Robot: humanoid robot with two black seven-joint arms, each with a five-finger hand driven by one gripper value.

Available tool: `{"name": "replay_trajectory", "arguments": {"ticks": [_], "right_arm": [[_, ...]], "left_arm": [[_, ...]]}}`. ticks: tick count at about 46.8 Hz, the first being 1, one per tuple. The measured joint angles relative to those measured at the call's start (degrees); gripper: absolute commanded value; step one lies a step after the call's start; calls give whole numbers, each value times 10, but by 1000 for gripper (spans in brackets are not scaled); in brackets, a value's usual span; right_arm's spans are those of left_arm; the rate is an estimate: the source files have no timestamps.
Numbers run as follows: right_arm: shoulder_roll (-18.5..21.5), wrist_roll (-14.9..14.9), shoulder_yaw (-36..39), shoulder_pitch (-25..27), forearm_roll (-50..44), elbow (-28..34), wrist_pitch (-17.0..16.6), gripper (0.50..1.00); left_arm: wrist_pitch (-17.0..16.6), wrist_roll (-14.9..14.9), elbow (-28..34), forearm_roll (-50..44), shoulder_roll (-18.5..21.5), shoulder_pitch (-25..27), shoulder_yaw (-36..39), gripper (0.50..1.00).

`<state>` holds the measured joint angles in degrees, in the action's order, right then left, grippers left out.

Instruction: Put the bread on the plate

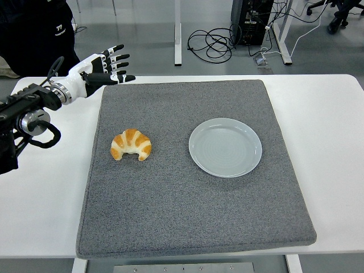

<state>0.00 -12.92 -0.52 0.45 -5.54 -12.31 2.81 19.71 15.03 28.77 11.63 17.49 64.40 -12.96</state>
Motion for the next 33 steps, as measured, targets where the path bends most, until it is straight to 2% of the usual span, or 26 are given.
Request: {"name": "replay_trajectory", "arguments": {"ticks": [7, 12, 17, 23, 33], "right_arm": [[0, 0, 1, 0, 0, 0, 0, 1000], [0, 0, 1, 0, 0, 0, 0, 1000], [0, 0, 1, 0, 0, 0, 0, 1000], [0, 0, 1, 0, 0, 0, 0, 1000], [0, 0, 1, 0, 0, 0, -1, 1000]], "left_arm": [[2, -2, 19, 16, 19, 57, 77, 960], [2, -6, 61, 22, 46, 104, 129, 960], [-1, -7, 129, 23, 94, 157, 175, 958], [-9, -7, 211, 35, 133, 205, 216, 957], [-59, -7, 358, 183, 203, 227, 234, 951]]}}
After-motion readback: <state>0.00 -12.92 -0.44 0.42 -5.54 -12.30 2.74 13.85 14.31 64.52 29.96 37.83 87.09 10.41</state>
